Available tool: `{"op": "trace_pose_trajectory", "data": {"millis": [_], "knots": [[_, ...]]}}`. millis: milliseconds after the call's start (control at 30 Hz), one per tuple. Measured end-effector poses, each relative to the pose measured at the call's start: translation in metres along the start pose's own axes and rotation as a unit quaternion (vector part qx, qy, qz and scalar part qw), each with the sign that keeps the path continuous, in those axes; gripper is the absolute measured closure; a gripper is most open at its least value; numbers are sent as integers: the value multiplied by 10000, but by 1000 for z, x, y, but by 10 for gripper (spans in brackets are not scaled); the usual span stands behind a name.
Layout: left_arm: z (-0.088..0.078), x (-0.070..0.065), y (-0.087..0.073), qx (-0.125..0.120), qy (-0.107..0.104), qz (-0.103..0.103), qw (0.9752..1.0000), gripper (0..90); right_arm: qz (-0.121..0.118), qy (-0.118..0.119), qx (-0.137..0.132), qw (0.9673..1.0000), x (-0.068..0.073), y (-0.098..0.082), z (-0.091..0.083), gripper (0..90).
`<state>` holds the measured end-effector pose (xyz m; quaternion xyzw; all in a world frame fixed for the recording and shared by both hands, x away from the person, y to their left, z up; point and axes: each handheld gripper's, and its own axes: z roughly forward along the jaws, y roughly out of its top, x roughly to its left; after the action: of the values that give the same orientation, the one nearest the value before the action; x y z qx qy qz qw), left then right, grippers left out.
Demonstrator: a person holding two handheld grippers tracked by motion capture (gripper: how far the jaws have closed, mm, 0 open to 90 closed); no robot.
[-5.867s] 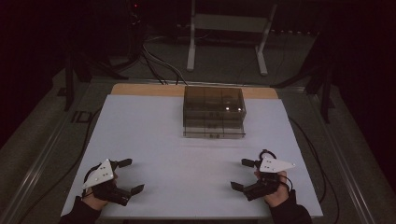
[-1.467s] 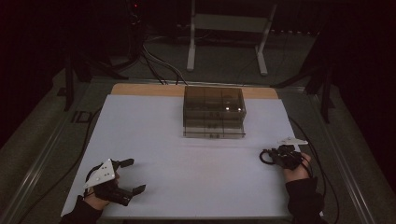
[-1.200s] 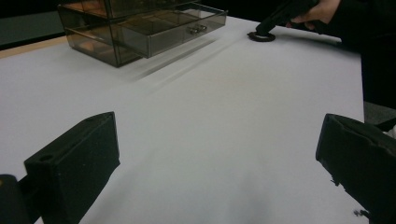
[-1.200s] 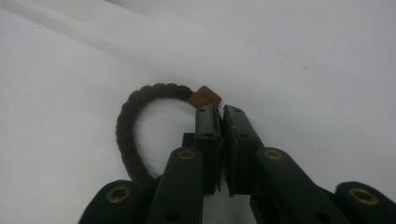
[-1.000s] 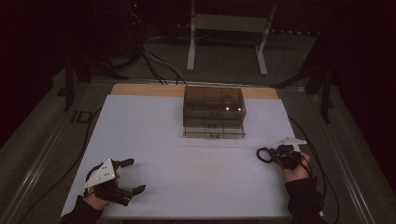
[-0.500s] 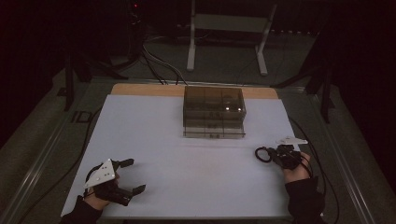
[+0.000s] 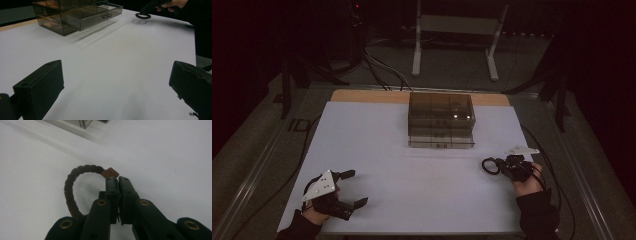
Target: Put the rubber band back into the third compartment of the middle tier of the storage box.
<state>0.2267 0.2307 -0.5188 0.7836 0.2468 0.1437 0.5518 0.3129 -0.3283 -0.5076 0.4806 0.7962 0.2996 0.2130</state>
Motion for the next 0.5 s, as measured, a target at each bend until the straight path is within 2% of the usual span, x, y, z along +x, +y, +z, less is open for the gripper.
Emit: {"op": "trace_pose_trajectory", "data": {"millis": [500], "knots": [[0,0,0,-9,10,-11,10000,3,-93,123,-35,9999,8,9,-7,866]]}}
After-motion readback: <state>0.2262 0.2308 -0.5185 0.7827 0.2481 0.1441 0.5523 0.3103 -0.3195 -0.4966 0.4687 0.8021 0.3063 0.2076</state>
